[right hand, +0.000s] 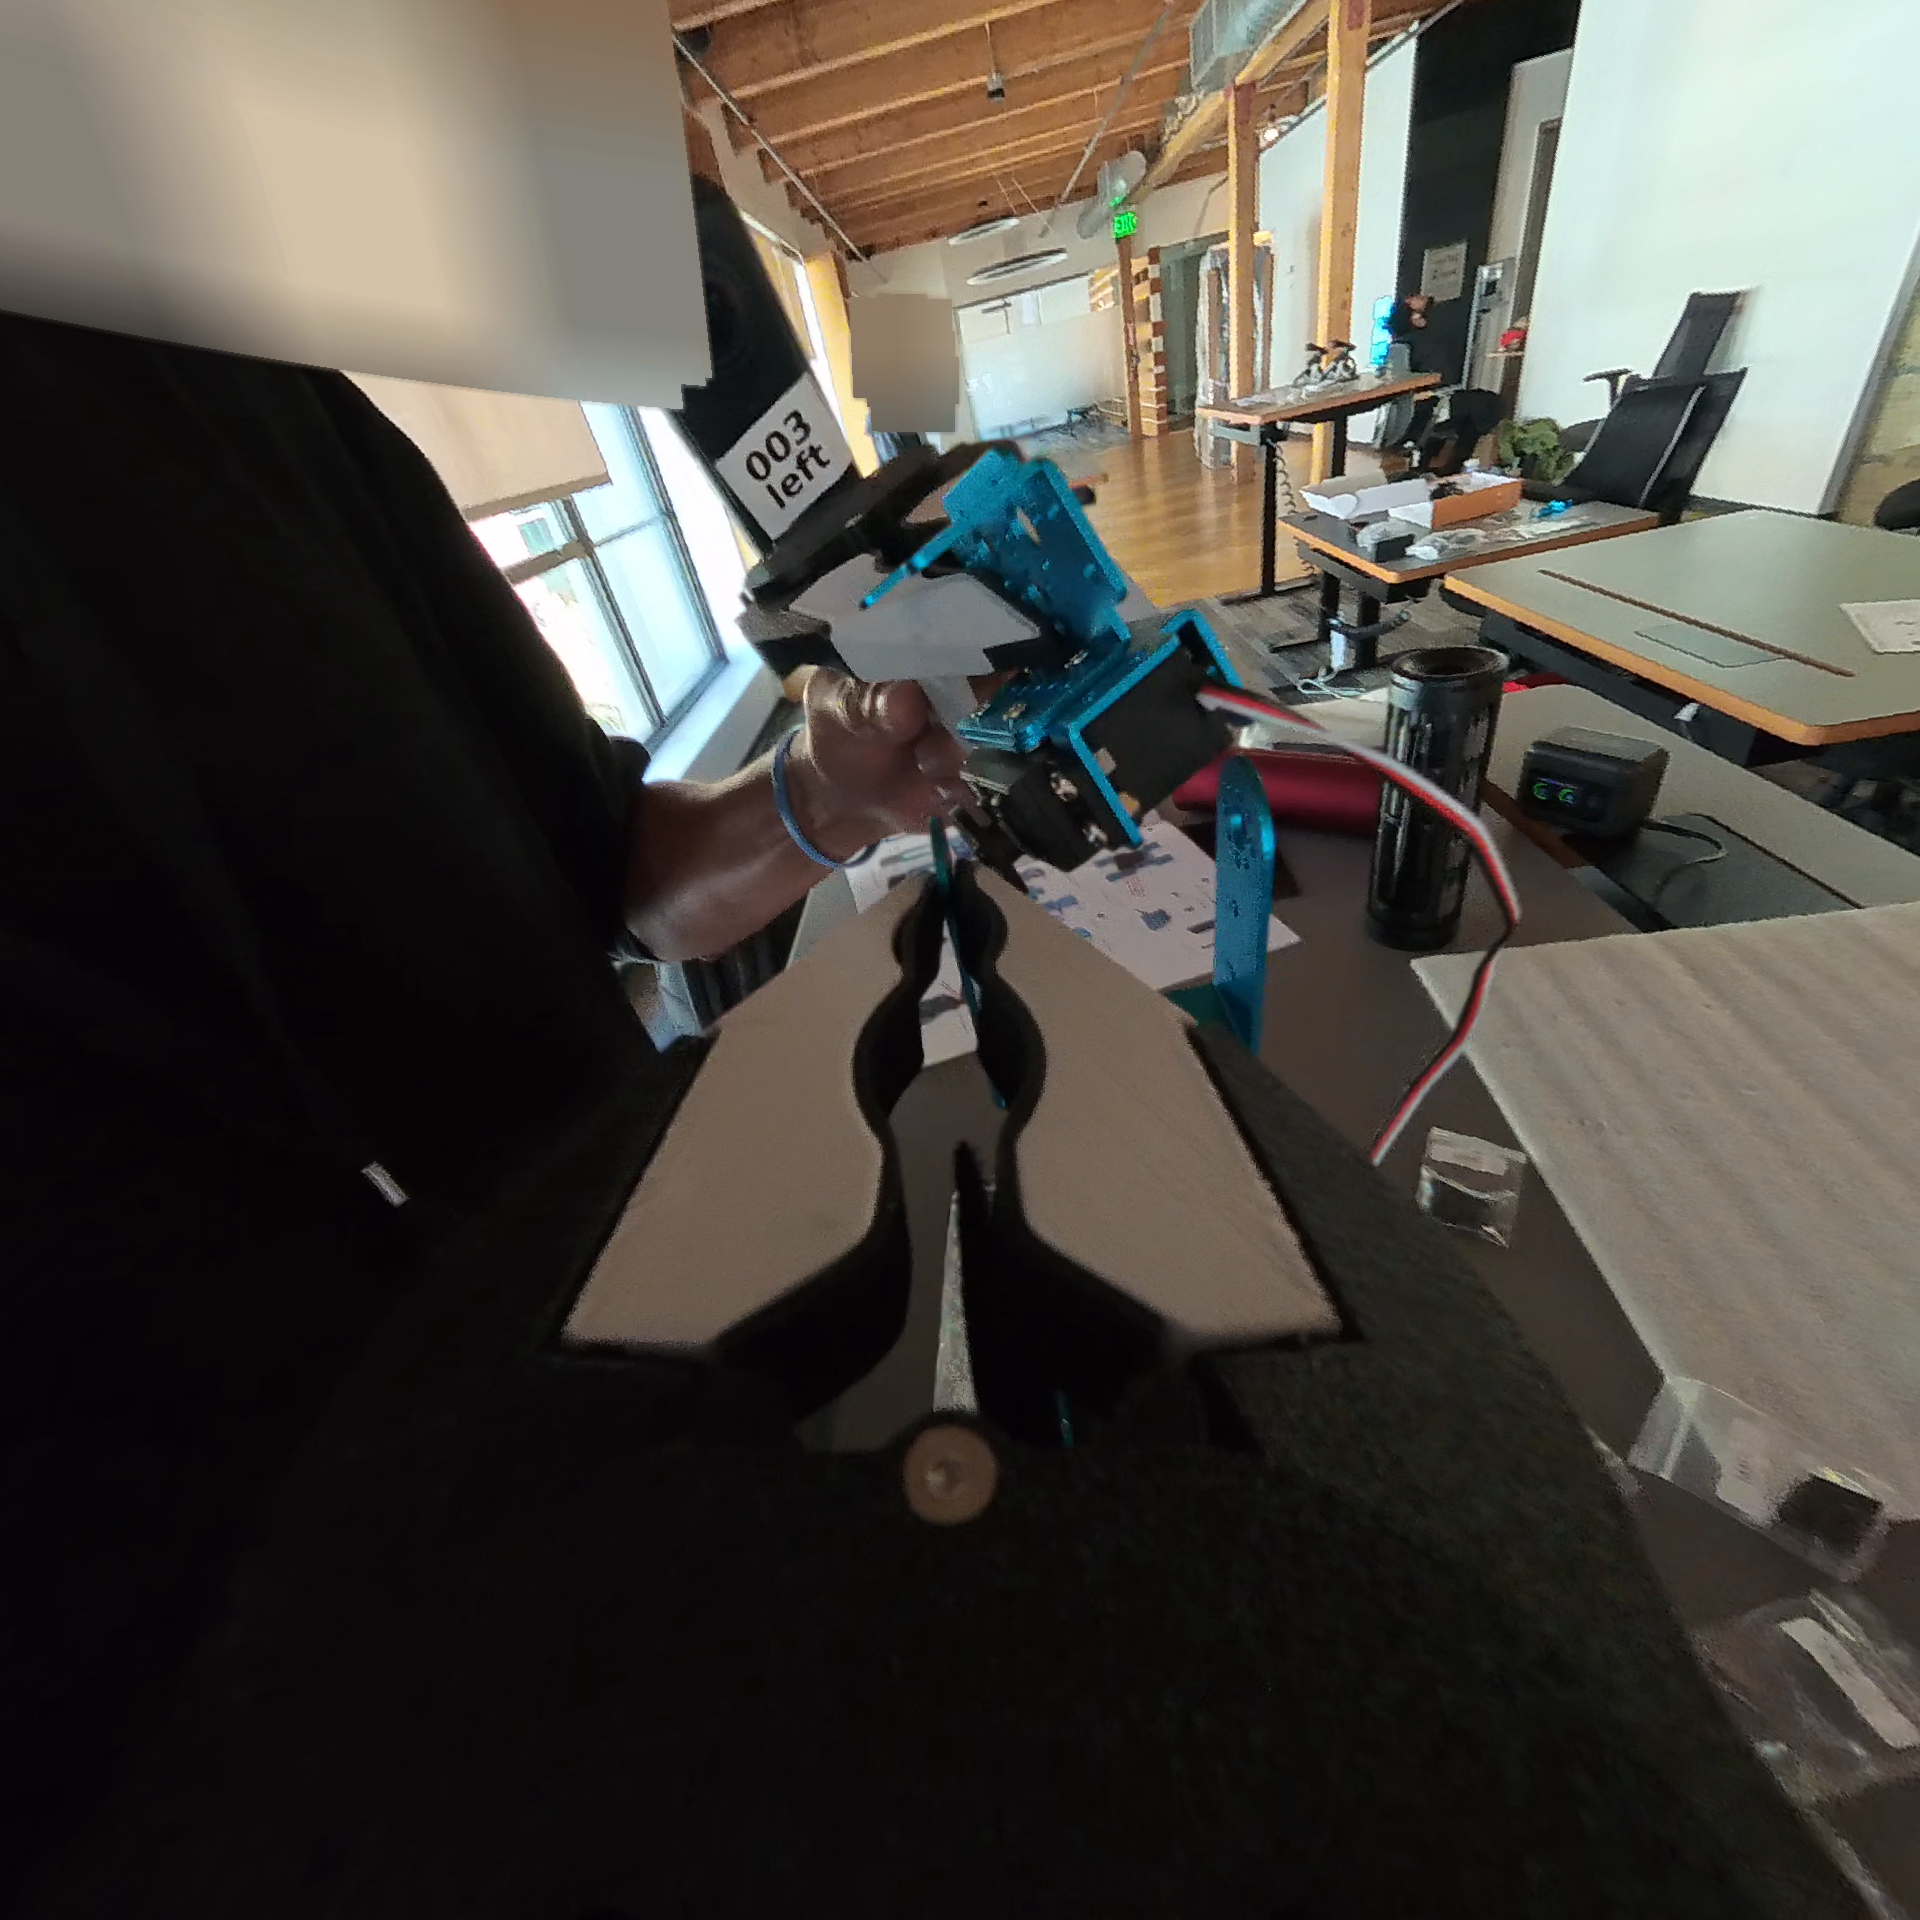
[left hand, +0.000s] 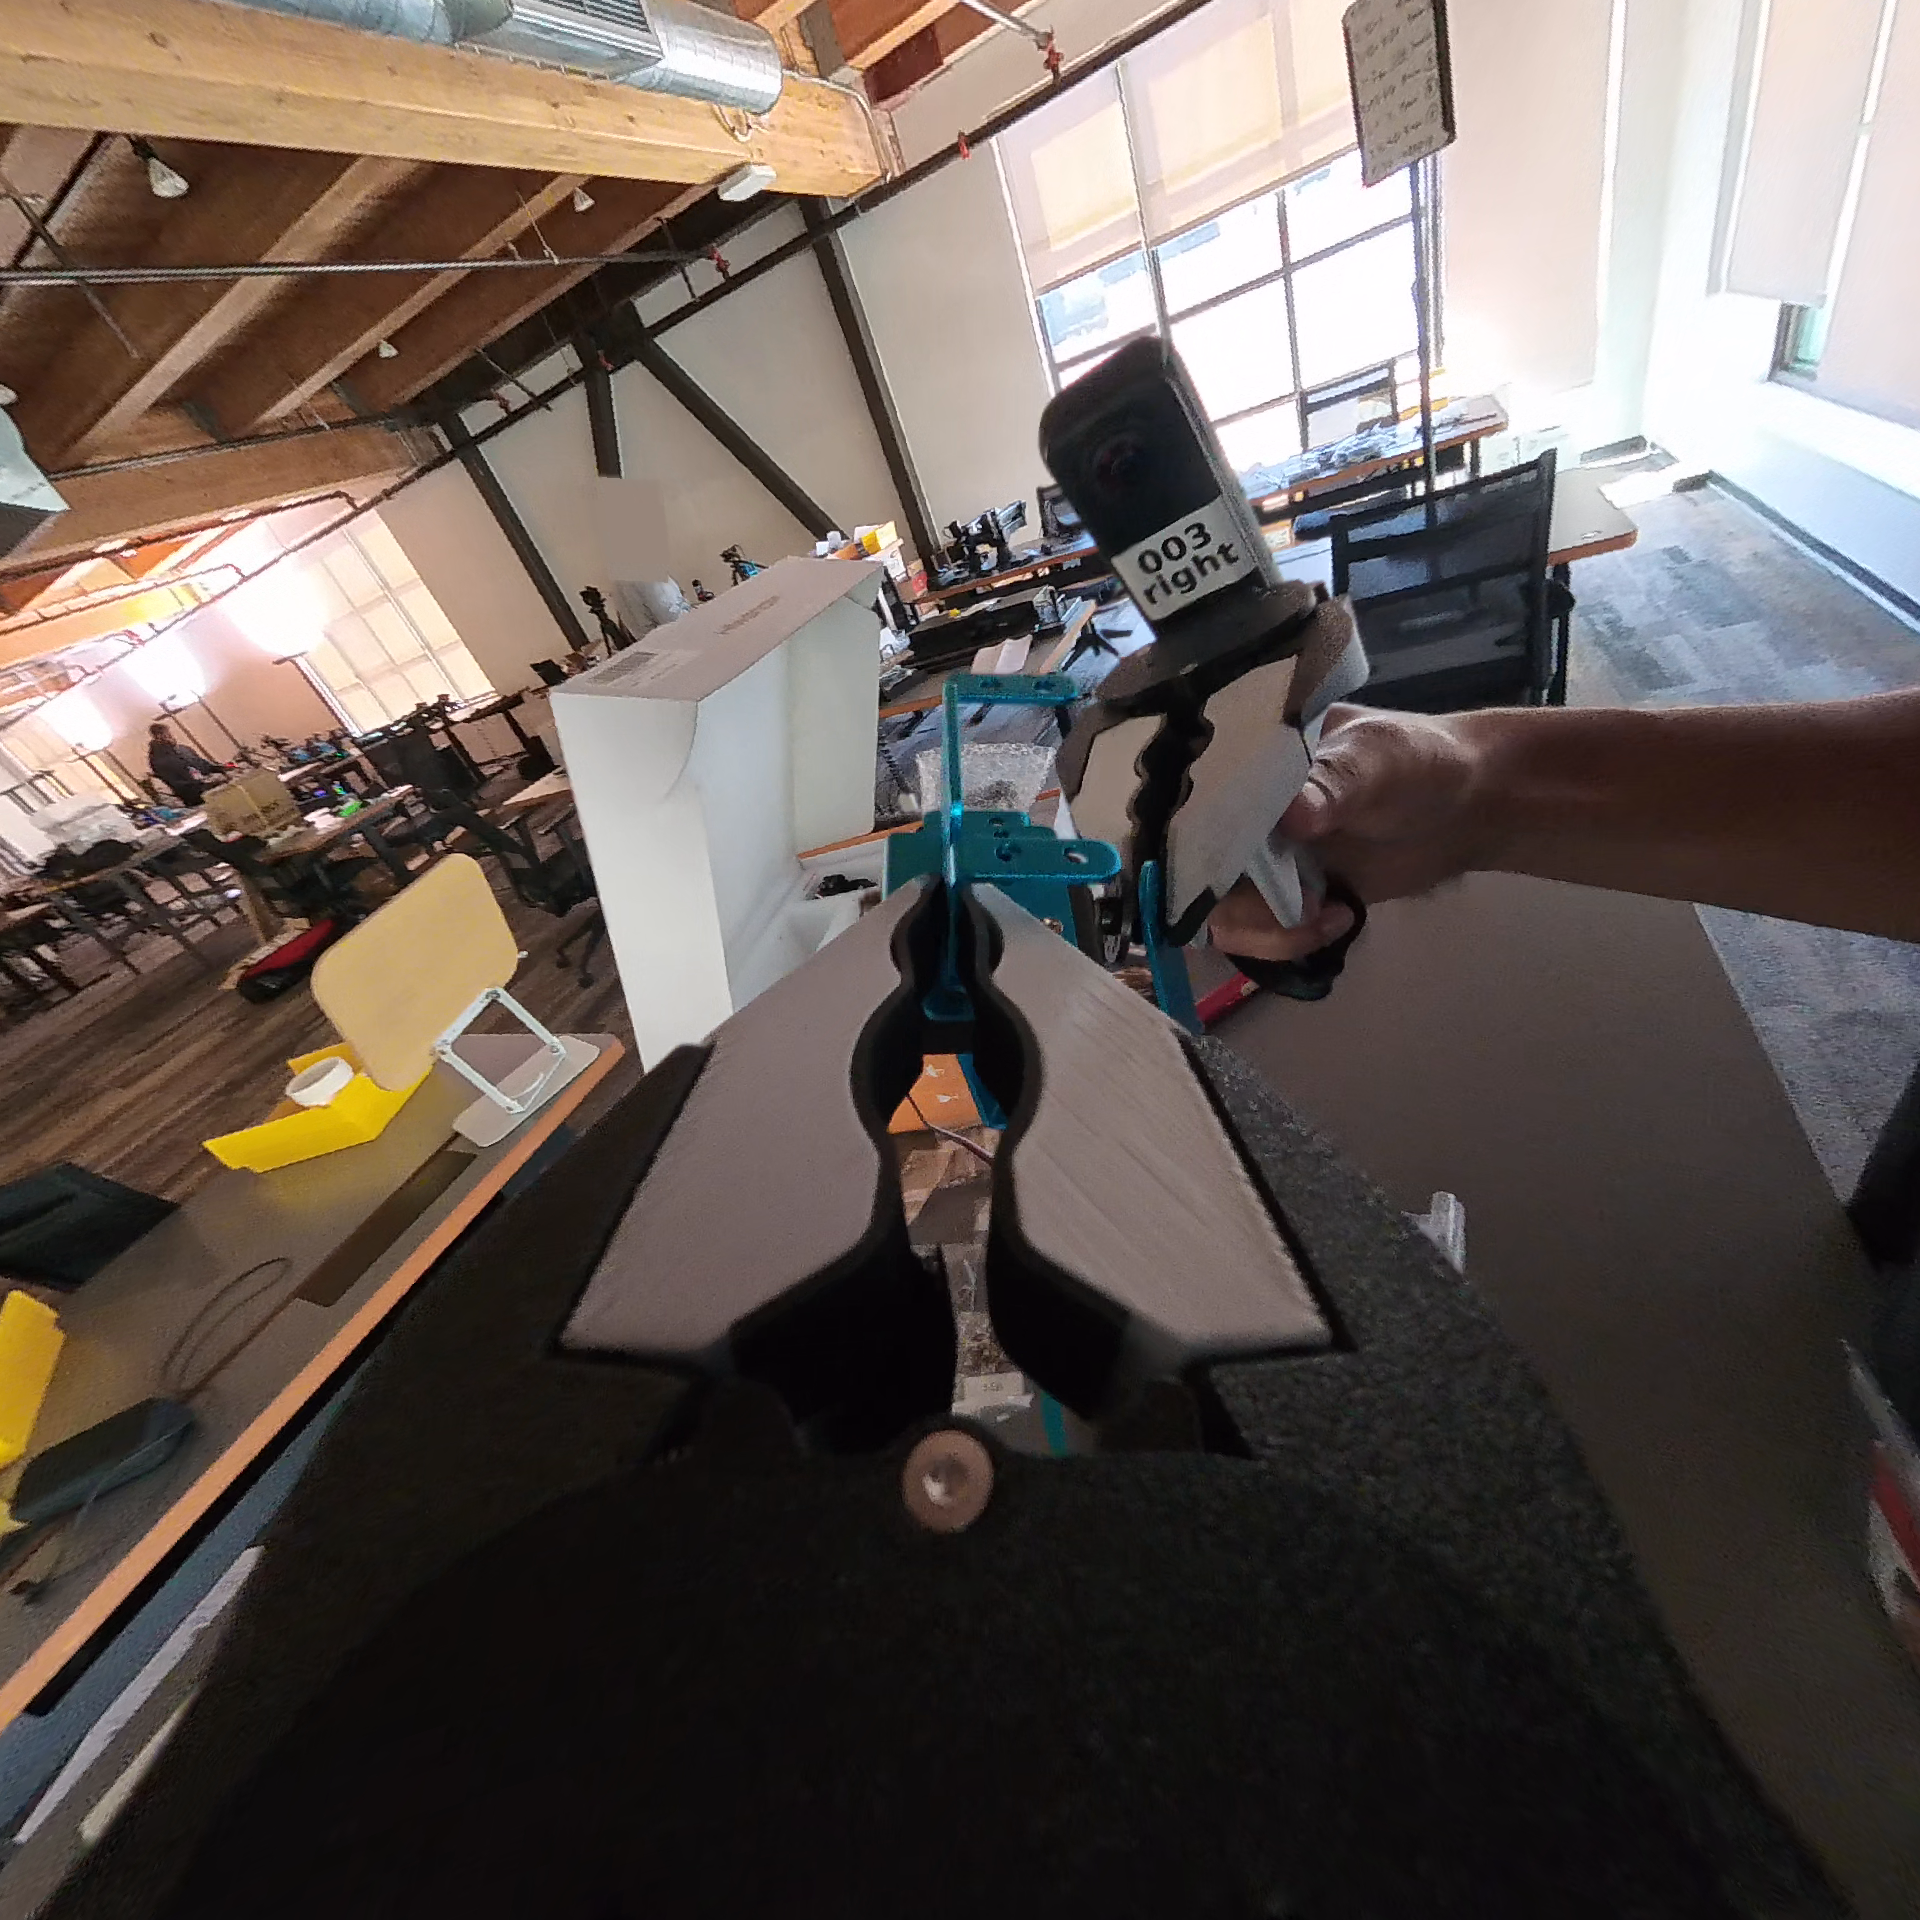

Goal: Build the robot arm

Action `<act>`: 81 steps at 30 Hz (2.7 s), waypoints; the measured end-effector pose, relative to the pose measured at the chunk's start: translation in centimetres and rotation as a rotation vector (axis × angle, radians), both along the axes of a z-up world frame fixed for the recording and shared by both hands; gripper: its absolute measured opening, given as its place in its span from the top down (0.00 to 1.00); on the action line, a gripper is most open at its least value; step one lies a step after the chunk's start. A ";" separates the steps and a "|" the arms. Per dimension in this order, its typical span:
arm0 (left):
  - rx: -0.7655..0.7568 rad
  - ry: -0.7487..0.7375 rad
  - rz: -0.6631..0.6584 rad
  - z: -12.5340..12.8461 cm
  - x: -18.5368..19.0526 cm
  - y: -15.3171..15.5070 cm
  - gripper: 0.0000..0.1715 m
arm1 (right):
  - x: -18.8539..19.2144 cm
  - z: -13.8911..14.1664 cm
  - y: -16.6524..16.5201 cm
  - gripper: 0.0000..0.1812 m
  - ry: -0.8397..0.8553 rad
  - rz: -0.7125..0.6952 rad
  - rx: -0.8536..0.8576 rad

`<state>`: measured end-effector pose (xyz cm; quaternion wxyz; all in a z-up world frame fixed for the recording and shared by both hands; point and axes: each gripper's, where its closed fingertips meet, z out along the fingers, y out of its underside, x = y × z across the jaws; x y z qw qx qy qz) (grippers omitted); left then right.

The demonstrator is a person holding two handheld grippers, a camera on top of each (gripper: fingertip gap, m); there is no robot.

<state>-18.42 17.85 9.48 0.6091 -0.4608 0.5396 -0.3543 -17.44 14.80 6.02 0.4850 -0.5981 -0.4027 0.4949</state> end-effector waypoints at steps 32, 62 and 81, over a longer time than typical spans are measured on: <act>-0.047 0.089 -0.010 -0.1 0.3 -0.3 1.00 | 1.8 2.7 2.2 0.60 -0.273 -0.322 0.240; -0.338 -0.004 -0.164 -0.5 0.3 1.3 0.84 | 0.6 -0.3 4.9 0.99 -0.343 0.120 0.237; -0.401 0.007 -0.281 -0.8 0.0 0.2 0.99 | 0.7 -0.2 5.2 0.96 -0.367 0.029 0.260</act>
